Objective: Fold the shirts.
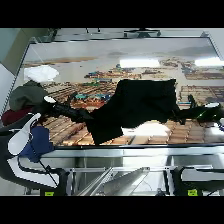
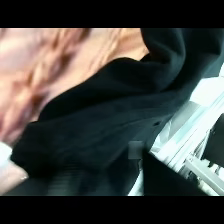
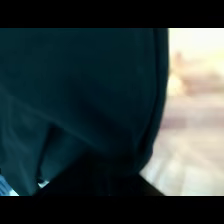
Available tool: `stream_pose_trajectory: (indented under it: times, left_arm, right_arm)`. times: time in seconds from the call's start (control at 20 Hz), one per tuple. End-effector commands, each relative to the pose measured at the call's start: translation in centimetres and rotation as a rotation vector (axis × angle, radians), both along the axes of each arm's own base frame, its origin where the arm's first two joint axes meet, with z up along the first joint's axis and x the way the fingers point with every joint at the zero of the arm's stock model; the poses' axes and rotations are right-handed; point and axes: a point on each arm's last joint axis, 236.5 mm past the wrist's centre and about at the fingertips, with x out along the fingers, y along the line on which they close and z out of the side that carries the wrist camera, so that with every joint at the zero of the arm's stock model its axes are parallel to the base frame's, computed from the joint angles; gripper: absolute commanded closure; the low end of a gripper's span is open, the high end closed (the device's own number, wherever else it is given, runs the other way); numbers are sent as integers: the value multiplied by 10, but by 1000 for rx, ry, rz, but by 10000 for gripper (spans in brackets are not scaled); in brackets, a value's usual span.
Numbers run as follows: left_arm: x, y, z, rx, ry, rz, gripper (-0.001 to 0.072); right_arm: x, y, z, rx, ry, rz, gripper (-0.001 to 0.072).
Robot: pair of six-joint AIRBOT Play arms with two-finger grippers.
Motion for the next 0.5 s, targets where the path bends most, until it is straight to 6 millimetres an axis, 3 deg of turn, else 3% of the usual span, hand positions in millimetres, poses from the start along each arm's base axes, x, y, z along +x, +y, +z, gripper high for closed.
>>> stream_pose_trajectory:
  times: [0.0, 0.05, 0.25, 0.35, 0.45]
  left_arm:
    - [-12, -17, 3, -12, 9, -59, 593]
    - [-17, -22, 6, -25, 8, -96, 680]
    - [-6, -28, 29, -51, -41, -151, 682]
    - [-1, -21, 34, -42, -54, -166, 682]
    - [-2, -11, 38, -50, -36, -159, 681]
  right_arm:
    - [21, 25, 28, 108, -106, 10, 623]
    - [22, 29, 43, 129, -127, 39, 686]
    - [29, 31, 109, 146, -253, 130, 685]
    - [28, 27, 118, 141, -267, 131, 685]
    - [19, 24, 105, 110, -231, 159, 686]
